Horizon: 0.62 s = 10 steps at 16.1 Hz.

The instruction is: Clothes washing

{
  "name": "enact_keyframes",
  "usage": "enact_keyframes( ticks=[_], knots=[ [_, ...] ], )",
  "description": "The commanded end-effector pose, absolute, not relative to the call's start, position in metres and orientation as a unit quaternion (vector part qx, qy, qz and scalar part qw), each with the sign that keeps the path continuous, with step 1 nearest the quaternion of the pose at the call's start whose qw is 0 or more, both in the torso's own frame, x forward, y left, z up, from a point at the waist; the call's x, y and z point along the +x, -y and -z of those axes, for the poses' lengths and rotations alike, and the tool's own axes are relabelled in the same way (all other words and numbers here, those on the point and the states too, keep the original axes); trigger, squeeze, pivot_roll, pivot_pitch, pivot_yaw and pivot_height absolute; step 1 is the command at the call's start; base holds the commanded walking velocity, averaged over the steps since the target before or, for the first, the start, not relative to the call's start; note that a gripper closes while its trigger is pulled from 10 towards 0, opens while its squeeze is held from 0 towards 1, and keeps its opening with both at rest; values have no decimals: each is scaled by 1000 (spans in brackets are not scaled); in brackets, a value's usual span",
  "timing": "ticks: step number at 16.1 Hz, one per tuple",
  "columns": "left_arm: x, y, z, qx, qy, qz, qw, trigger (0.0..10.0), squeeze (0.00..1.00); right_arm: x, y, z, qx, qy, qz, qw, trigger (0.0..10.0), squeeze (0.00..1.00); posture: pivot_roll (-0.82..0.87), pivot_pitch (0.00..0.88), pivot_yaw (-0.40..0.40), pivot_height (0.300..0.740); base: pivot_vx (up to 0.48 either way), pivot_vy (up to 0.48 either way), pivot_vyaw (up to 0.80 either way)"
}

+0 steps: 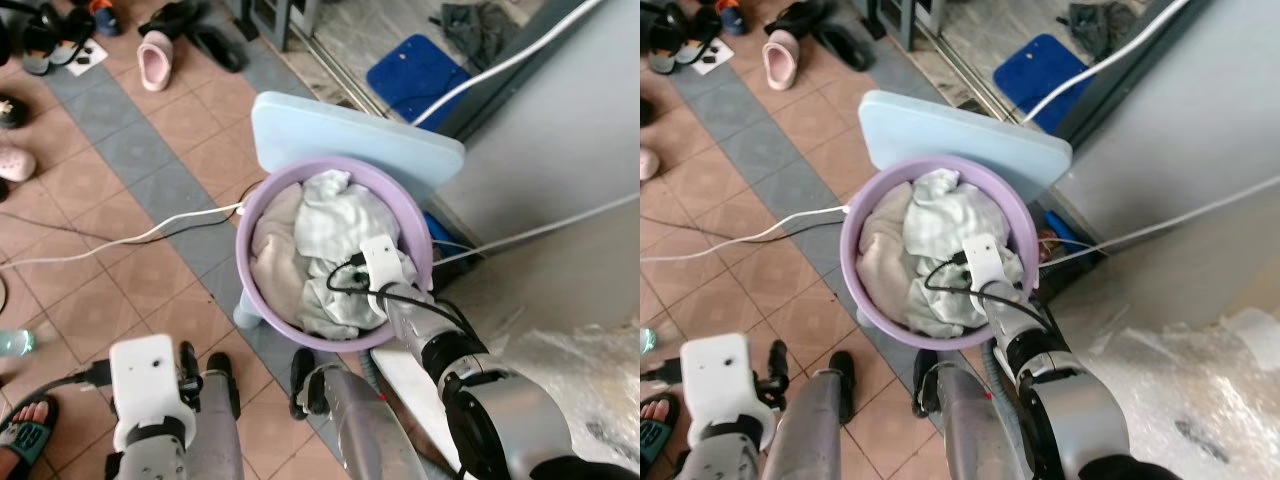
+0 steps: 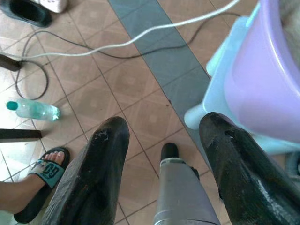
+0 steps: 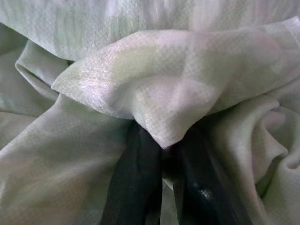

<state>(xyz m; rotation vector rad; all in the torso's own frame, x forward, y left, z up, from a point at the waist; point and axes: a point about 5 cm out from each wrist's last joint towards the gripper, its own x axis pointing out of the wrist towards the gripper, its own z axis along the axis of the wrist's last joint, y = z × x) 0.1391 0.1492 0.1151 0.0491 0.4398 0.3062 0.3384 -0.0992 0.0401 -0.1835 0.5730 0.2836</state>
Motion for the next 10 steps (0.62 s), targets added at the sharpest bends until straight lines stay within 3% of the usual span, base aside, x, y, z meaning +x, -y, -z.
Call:
enact_keyframes(
  ticks=[1, 3, 5, 10],
  knots=[
    [146, -145, -115, 4, -211, -153, 965, 10000, 0, 335, 104, -36, -78, -282, -145, 945, 0, 0, 190, 359, -203, 740, 0, 0, 0],
    [152, -146, -112, 4, -210, -151, 966, 10000, 0, 339, 102, -42, -54, -266, -158, 950, 0, 0, 189, 334, -203, 740, 0, 0, 0],
    [171, -144, -110, 8, -191, -135, 972, 10000, 0, 349, 107, -63, -60, -220, -217, 949, 0, 0, 151, 240, -196, 740, 0, 0, 0],
    [198, -144, -105, 24, -167, -105, 980, 10000, 0, 358, 118, -103, 10, -130, -209, 969, 0, 0, 100, 126, -130, 740, 0, 0, 0]
  ],
)
